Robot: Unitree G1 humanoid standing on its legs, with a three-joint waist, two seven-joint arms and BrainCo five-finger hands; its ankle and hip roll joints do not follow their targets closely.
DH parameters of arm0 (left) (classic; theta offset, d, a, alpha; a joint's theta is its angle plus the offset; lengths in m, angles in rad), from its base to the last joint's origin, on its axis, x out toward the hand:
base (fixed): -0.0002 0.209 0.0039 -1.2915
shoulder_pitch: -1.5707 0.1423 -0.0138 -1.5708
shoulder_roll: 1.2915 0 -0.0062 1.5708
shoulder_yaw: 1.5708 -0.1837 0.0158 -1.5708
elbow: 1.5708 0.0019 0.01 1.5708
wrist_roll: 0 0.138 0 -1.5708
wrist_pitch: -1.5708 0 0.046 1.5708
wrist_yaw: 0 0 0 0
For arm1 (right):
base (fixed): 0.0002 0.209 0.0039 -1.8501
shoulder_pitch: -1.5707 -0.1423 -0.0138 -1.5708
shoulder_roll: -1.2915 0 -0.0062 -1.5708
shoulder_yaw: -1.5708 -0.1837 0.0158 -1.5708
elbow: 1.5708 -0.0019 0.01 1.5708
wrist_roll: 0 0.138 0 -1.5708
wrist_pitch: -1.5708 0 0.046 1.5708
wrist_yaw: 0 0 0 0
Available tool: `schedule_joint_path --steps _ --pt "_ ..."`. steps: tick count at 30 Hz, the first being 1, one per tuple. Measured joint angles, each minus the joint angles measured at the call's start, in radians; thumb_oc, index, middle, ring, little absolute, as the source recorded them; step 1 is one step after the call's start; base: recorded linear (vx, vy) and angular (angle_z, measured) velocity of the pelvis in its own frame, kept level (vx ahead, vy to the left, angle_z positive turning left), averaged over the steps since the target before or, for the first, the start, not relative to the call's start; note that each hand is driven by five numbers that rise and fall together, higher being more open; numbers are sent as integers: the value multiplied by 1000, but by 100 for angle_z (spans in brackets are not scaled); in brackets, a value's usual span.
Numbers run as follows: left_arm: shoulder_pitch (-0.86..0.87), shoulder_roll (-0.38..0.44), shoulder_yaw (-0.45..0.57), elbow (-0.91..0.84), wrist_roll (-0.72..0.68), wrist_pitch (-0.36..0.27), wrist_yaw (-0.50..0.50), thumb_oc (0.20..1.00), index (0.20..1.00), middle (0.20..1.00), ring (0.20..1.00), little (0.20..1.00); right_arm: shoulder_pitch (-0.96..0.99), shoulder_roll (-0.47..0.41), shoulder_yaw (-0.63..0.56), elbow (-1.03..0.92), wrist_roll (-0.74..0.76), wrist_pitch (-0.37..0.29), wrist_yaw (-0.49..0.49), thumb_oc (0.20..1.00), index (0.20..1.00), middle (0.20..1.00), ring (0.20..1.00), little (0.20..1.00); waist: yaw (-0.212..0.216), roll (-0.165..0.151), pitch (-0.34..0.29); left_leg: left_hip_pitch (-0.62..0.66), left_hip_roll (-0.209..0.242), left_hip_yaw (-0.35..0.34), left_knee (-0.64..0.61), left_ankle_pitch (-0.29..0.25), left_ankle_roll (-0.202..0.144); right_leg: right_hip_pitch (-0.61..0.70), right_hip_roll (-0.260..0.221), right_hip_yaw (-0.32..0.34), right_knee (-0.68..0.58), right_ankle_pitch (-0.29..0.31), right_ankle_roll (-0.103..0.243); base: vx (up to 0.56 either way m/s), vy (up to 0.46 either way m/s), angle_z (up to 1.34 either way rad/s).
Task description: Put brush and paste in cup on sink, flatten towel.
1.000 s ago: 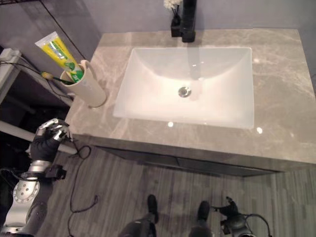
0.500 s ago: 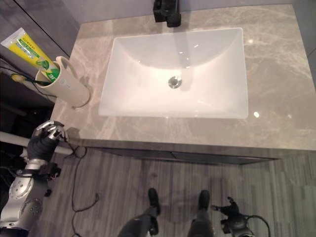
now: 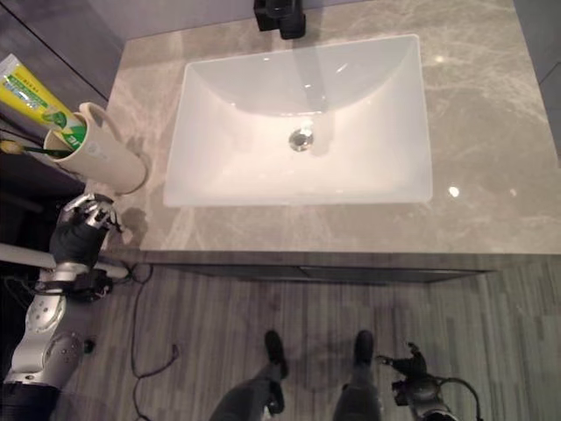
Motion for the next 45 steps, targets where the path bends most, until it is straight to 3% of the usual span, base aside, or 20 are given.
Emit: schedule_joint_path --steps 16,25,36,43,45 --pt "-70 -6 1 20 32 -27 96 200 200 200 200 200 11 8 -38 27 81 -9 -16 1000 1000 1000 1000 1000 -26 -21 11 -4 3 3 0 0 0 -7 3 3 0 3 -2 1 -2 0" --pt "-131 3 2 139 38 -30 116 200 200 200 200 200 9 17 -34 22 90 -13 -16 1000 1000 1000 1000 1000 -42 -60 -8 -13 3 21 0 0 0 -27 4 27 0 14 -3 13 6 -5" --pt "-258 9 -10 250 50 -31 149 200 200 200 200 200 10 20 6 22 90 -13 -16 1000 1000 1000 1000 1000 -62 -67 -12 -19 6 29 0 0 0 -40 7 33 0 20 -6 0 2 -2" --pt "-397 86 -63 407 67 -45 160 200 200 200 200 200 9 35 13 9 90 -14 -16 1000 1000 1000 1000 1000 -93 -90 -17 -24 15 52 0 0 0 -59 17 56 0 26 -10 0 4 -9" --pt "-452 86 -124 429 69 -57 172 200 200 200 200 200 5 38 32 9 90 -13 -16 1000 1000 1000 1000 1000 -96 -90 -17 -24 15 52 0 1 0 -59 17 56 0 26 -10 0 0 0"
